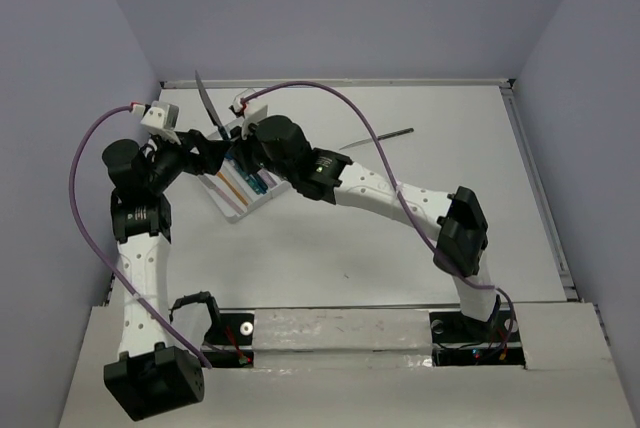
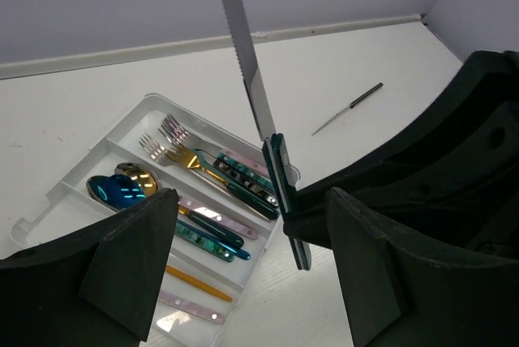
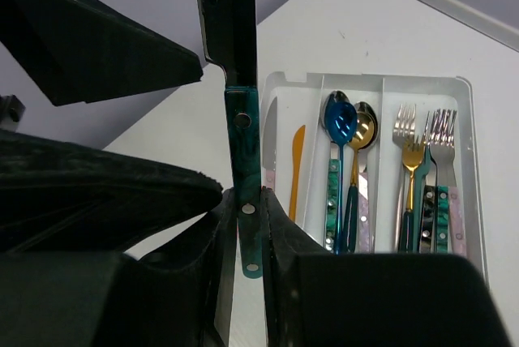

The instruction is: Sort the eating utensils into containers

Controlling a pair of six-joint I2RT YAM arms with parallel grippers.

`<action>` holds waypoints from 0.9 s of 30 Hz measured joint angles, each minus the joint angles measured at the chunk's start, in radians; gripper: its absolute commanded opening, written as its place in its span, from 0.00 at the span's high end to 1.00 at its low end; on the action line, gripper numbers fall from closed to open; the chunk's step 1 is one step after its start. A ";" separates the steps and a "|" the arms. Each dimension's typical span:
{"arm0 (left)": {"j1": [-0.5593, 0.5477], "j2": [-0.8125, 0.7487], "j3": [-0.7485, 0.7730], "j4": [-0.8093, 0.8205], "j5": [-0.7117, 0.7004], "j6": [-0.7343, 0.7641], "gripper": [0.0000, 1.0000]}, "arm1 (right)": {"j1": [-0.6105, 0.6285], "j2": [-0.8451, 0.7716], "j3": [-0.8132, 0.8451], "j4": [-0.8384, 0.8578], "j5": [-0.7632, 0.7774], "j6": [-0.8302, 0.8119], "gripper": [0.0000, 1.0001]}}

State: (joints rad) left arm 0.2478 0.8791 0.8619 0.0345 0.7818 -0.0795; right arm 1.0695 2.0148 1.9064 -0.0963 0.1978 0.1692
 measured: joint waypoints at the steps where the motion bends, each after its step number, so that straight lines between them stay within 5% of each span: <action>1: 0.000 0.005 -0.004 0.007 -0.005 -0.004 0.18 | 0.003 0.000 0.006 -0.001 -0.003 0.000 1.00; 7: -0.001 0.029 -0.026 0.046 -0.034 -0.061 0.38 | 0.017 0.008 0.029 0.000 -0.027 0.000 1.00; 12: -0.005 0.028 -0.042 0.077 -0.032 -0.089 0.42 | 0.021 0.034 0.045 0.000 -0.054 0.004 1.00; 15: -0.005 0.028 -0.059 0.093 -0.031 -0.103 0.54 | 0.025 0.050 0.049 0.000 -0.064 0.007 1.00; 18: -0.005 0.028 -0.070 0.096 -0.031 -0.110 0.86 | 0.027 0.066 0.050 0.000 -0.073 0.010 1.00; 23: -0.010 0.027 -0.071 0.103 -0.034 -0.125 1.00 | 0.028 0.069 0.050 0.001 -0.074 0.011 0.98; 24: -0.011 0.027 -0.071 0.103 -0.037 -0.126 1.00 | 0.028 0.069 0.050 0.000 -0.073 0.011 0.85; 25: -0.011 0.027 -0.072 0.103 -0.043 -0.128 1.00 | 0.028 0.069 0.050 -0.001 -0.070 0.011 0.52; 27: -0.013 0.033 -0.075 0.105 -0.053 -0.139 1.00 | 0.027 0.069 0.048 -0.004 -0.061 0.005 0.32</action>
State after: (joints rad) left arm 0.2352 0.9119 0.7868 0.1394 0.7284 -0.2188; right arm 1.0966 2.0842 1.9549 -0.1001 0.1364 0.1741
